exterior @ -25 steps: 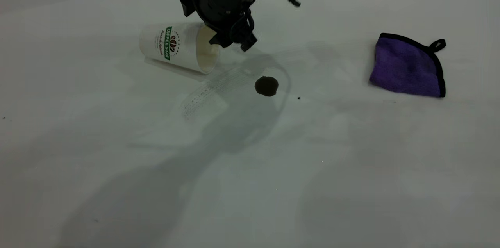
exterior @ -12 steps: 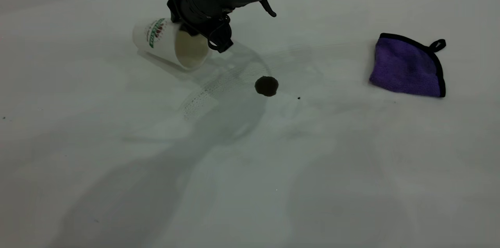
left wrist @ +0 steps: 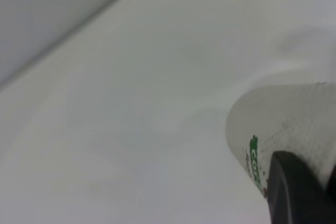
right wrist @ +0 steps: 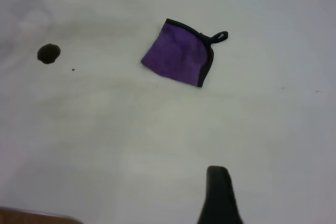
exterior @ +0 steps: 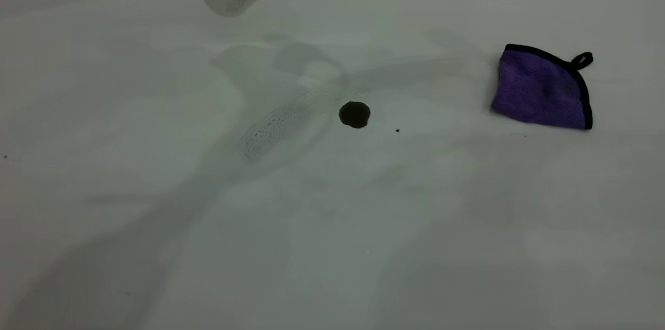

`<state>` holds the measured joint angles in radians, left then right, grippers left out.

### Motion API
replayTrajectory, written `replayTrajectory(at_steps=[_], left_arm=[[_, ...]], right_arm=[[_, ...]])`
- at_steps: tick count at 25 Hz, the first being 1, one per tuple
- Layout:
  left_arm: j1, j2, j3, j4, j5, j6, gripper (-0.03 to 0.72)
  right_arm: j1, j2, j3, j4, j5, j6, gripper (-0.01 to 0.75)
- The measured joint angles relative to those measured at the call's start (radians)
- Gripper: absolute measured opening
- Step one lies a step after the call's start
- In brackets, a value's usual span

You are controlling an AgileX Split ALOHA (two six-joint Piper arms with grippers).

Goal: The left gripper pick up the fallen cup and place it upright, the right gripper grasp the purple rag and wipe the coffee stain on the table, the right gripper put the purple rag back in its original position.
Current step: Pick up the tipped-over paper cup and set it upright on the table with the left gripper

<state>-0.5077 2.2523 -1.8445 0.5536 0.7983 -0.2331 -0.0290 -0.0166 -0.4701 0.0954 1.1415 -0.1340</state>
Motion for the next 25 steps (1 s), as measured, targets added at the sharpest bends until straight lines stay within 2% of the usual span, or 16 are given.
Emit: replayTrajectory(at_steps=[6,12,20,22,25], left_arm=[[0.166,0.012,0.0,-0.467,-0.092,0.313,0.015],[0.274,0.117,0.0,-0.801,-0.174,0.561,0.015],[0.307,0.197,0.0,-0.895,-0.227,0.628,0.033],[0.308,0.199,0.0,-0.91,-0.241,0.63,0.062],[0.308,0.2,0.0,-0.919,-0.246,0.631,0.177]], right_arm=[[0.0,0.0,0.0,0.0,0.0,0.0,0.588],[0.0,0.0,0.0,0.0,0.0,0.0,0.588],[0.0,0.0,0.0,0.0,0.0,0.0,0.588],[0.0,0.0,0.0,0.0,0.0,0.0,0.588],[0.0,0.0,0.0,0.0,0.0,0.0,0.588]])
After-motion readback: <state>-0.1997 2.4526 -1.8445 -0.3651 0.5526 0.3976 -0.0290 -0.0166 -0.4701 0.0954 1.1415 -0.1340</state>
